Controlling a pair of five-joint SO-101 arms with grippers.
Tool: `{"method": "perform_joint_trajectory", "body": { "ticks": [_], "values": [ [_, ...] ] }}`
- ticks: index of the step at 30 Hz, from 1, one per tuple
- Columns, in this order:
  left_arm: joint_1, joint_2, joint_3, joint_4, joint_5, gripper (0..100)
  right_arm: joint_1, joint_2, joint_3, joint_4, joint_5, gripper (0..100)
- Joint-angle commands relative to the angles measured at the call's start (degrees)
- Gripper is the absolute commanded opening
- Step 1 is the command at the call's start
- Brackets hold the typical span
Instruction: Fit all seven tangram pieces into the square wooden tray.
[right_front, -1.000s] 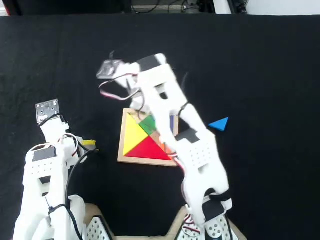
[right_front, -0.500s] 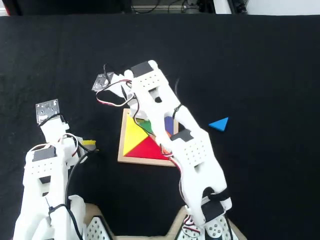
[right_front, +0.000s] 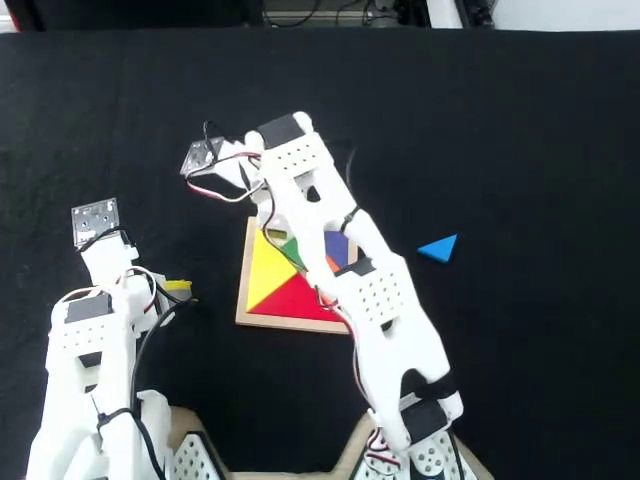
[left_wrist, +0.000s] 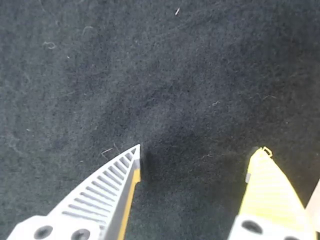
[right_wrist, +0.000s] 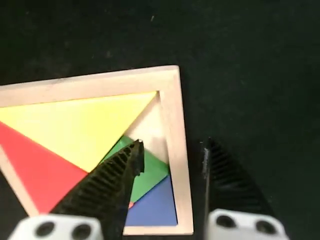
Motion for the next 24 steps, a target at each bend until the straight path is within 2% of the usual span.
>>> {"method": "perform_joint_trajectory", "body": {
  "ticks": [1,7,12,17,24],
  "values": [
    [0.5,-0.4,-0.2,0.1,-0.7,33,0.4,2.0,-3.5,0.0,0.6,18.8],
    [0.4,-0.4,-0.2,0.1,-0.7,33,2.5,5.8,-6.5,-0.3,0.7,17.6],
    [0.6,-0.4,-0.2,0.1,-0.7,33,4.0,7.4,-9.9,-0.4,0.7,1.2],
    [0.6,-0.4,-0.2,0.0,-0.7,33,4.0,9.4,-13.4,-0.7,0.7,1.1],
    [0.7,-0.4,-0.2,-0.1,-0.7,33,0.5,12.6,-19.3,-0.3,1.4,1.1]
  ]
}}
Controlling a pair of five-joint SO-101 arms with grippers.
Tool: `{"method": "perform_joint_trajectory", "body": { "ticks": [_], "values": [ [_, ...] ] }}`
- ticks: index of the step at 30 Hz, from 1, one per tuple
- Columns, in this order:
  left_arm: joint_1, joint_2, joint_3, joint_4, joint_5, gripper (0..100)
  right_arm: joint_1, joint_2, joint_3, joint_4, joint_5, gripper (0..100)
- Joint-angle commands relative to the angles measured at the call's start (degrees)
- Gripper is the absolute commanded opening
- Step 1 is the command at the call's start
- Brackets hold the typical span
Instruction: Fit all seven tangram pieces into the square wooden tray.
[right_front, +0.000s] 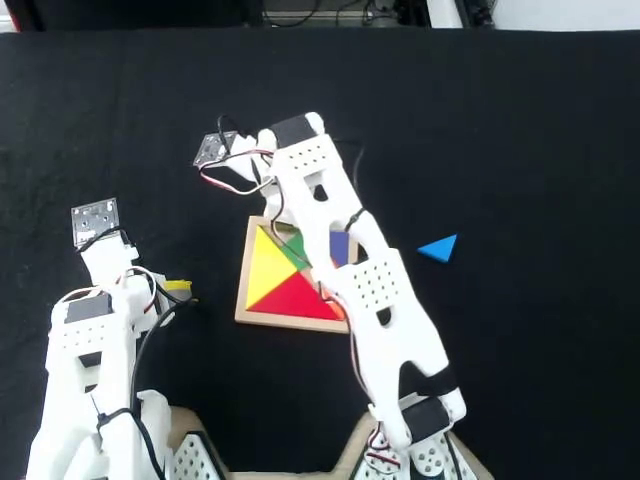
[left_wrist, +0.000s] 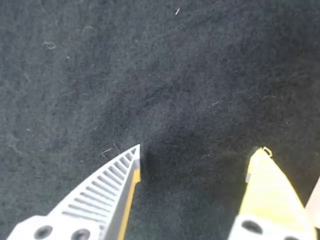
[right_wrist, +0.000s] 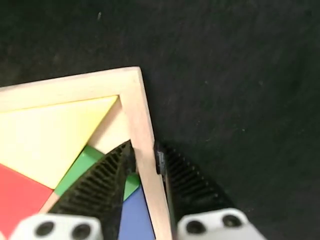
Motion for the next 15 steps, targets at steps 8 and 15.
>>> {"method": "perform_joint_trajectory", "body": {
  "ticks": [8,15],
  "values": [
    [0.7,-0.4,-0.2,-0.1,-0.7,33,-3.2,0.7,-5.5,-0.6,2.9,1.1],
    [0.7,-0.4,-0.2,-0.1,-0.7,33,-3.1,0.7,-9.5,-0.3,2.7,1.1]
  ]
}}
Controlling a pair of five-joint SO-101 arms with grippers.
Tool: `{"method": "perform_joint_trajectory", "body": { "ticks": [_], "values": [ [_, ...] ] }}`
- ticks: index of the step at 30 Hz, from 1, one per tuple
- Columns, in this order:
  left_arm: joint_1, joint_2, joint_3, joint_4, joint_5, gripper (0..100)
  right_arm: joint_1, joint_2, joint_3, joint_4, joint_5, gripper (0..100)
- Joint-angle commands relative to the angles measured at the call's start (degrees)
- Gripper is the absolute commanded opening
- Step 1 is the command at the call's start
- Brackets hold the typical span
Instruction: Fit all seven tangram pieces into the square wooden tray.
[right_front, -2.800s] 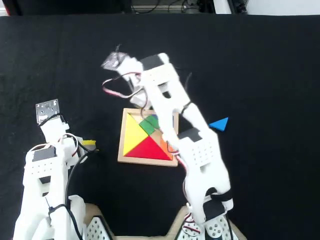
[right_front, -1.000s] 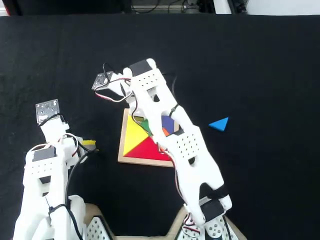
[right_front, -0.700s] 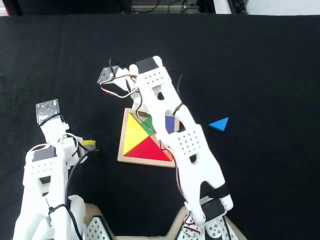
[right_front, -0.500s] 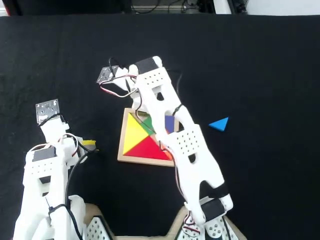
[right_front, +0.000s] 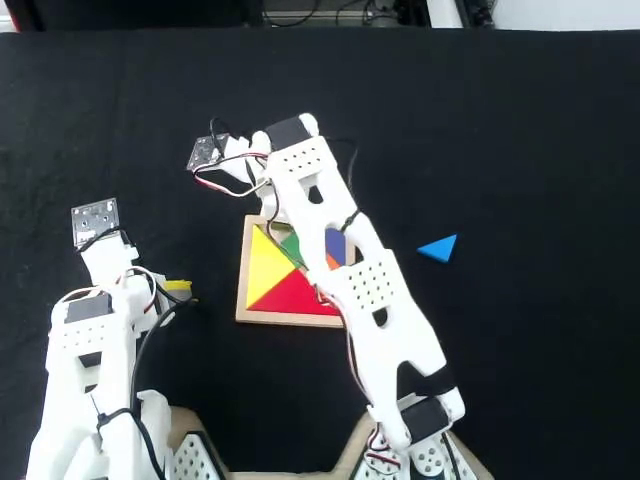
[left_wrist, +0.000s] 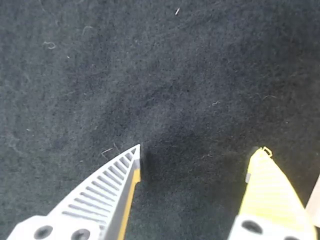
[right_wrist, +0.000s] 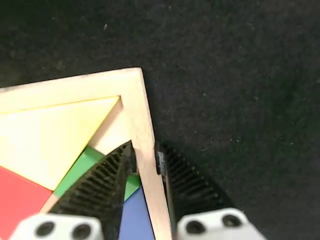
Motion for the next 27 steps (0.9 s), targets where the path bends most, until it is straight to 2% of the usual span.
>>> {"method": "perform_joint_trajectory", "body": {
  "ticks": [1,6,10,15,18,25,27],
  "values": [
    [0.7,-0.4,-0.2,-0.1,-0.7,33,-2.0,-0.4,-7.5,0.4,0.4,1.1],
    [0.7,-0.4,-0.2,-0.1,-0.7,33,-2.2,-0.1,-12.0,3.3,0.3,1.1],
    [0.7,-0.4,-0.2,-0.1,-0.7,33,-2.0,-0.4,-13.2,3.7,-4.5,3.4],
    [0.6,-0.4,-0.2,0.1,-0.7,33,-2.0,0.0,-13.0,3.8,-5.6,22.8],
    [0.5,-0.4,-0.2,0.1,-0.7,33,-2.0,0.0,-13.0,3.8,-5.4,30.2],
    [0.6,-0.4,-0.2,0.1,-0.7,33,0.1,-3.4,-12.9,4.3,-5.8,26.2],
    [0.5,-0.4,-0.2,0.1,-0.7,33,2.6,-7.2,-10.6,4.3,-8.6,23.0]
  ]
}}
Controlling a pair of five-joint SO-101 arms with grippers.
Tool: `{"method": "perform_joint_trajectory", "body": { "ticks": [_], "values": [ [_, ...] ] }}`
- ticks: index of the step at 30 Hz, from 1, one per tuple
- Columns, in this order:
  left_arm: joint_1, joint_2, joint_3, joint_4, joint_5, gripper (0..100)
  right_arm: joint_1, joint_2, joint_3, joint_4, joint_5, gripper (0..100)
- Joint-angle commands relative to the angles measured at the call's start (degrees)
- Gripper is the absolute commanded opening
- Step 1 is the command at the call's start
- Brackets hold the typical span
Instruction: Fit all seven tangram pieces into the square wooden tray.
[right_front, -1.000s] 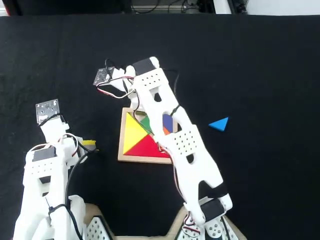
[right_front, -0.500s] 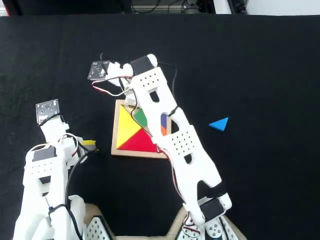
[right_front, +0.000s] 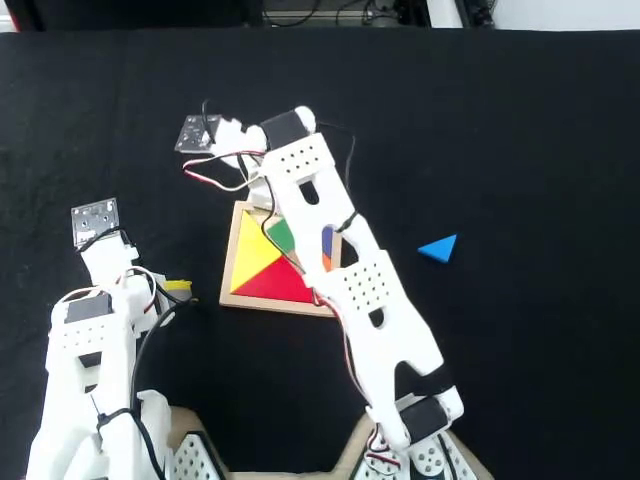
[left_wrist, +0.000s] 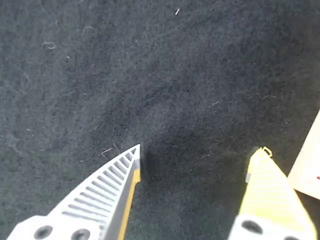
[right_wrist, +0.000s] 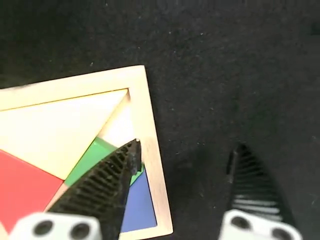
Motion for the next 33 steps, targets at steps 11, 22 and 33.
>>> {"method": "perform_joint_trajectory", "body": {
  "ticks": [11,22,33],
  "values": [
    [0.7,-0.4,-0.2,0.2,-0.7,33,15.2,-43.9,44.5,1.1,-8.4,9.6],
    [0.2,-0.4,-0.2,0.2,-0.7,33,35.7,-56.4,79.5,-18.6,-4.4,10.0],
    [0.1,-0.4,0.2,-0.2,-0.7,33,44.3,-56.9,88.2,-32.2,21.0,10.0]
  ]
}}
